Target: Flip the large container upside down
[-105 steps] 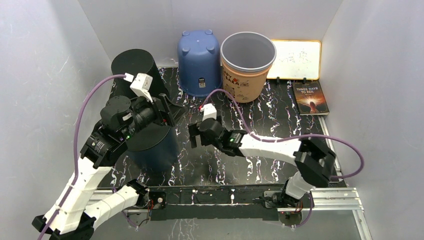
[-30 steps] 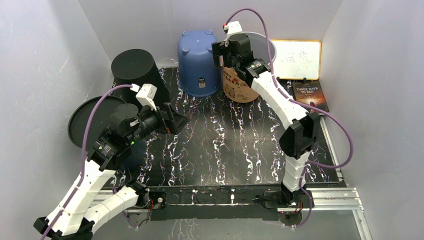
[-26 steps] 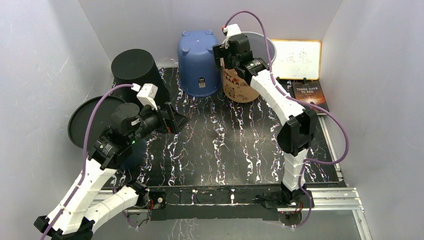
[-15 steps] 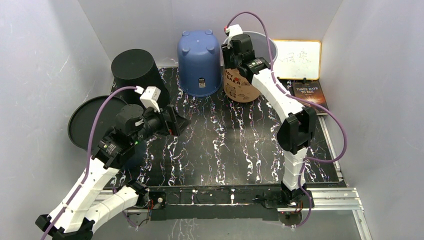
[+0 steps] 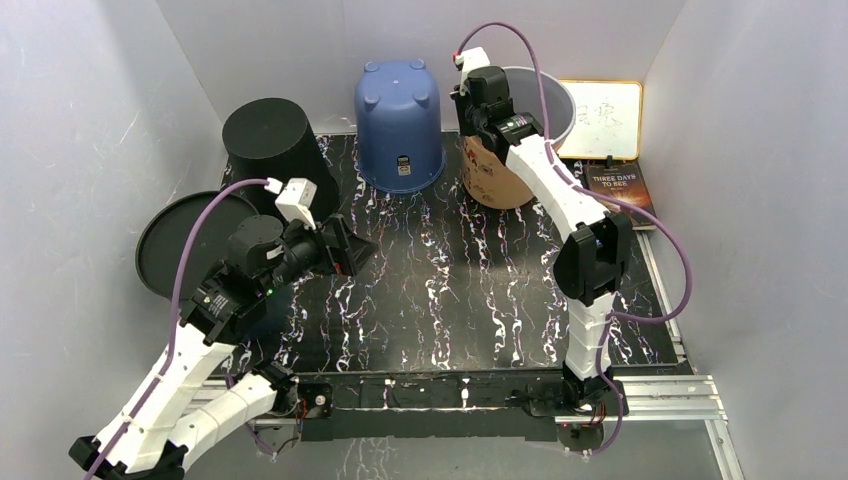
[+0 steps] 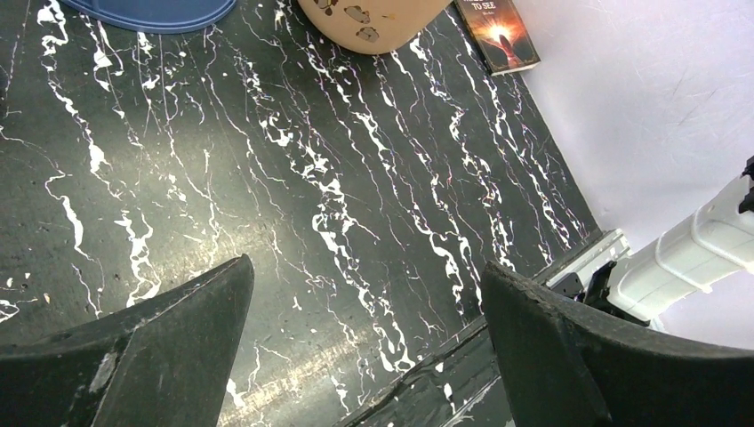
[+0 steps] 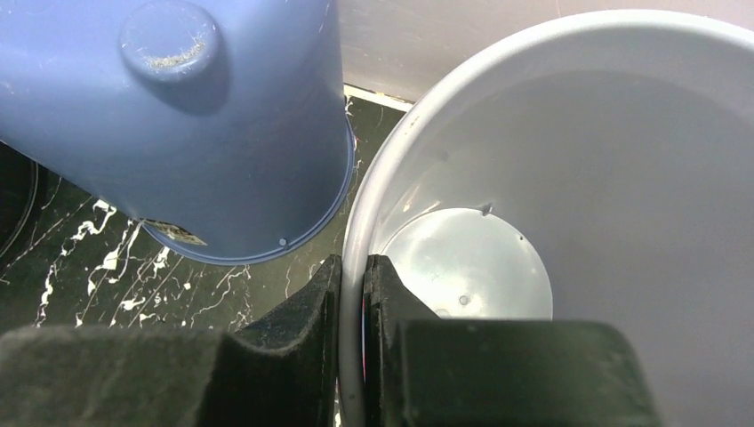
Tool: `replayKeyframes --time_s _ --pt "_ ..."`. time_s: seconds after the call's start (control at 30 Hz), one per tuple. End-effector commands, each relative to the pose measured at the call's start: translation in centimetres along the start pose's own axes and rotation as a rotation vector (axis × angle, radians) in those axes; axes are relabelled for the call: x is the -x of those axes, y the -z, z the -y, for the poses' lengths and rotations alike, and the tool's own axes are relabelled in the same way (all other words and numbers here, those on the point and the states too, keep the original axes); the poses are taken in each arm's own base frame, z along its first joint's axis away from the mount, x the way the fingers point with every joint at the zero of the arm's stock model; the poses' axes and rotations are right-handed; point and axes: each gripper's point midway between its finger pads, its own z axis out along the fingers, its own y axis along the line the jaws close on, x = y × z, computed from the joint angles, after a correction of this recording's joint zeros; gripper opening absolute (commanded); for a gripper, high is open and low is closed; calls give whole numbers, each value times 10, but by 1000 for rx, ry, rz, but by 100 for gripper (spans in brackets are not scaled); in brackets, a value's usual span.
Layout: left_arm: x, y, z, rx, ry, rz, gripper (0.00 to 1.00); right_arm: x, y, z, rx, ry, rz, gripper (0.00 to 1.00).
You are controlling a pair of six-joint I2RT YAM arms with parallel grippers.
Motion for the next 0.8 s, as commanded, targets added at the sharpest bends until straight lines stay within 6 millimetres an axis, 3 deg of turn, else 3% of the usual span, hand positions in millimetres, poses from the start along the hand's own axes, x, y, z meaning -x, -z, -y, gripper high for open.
replayKeyframes --time_s 0.0,0.17,0.27,0.33,0.5,0.63,0.77 --pt "0 4 -3 11 -1 10 98 62 39 9 -29 -44 133 0" --pt "0 2 -2 2 10 14 98 119 108 17 -17 -94 268 0" --pt "-1 -2 -3 3 15 14 98 137 153 16 -5 -102 340 0" --pt "-4 -6 -3 0 20 6 98 140 170 14 -9 -78 364 0" --pt "-14 -13 -2 -23 50 -9 98 119 166 16 -88 11 275 0" --pt "-19 -13 -3 -28 66 -8 98 109 177 12 -172 70 267 0" --pt "-22 -12 -5 -28 73 -10 98 84 169 8 -249 127 192 0"
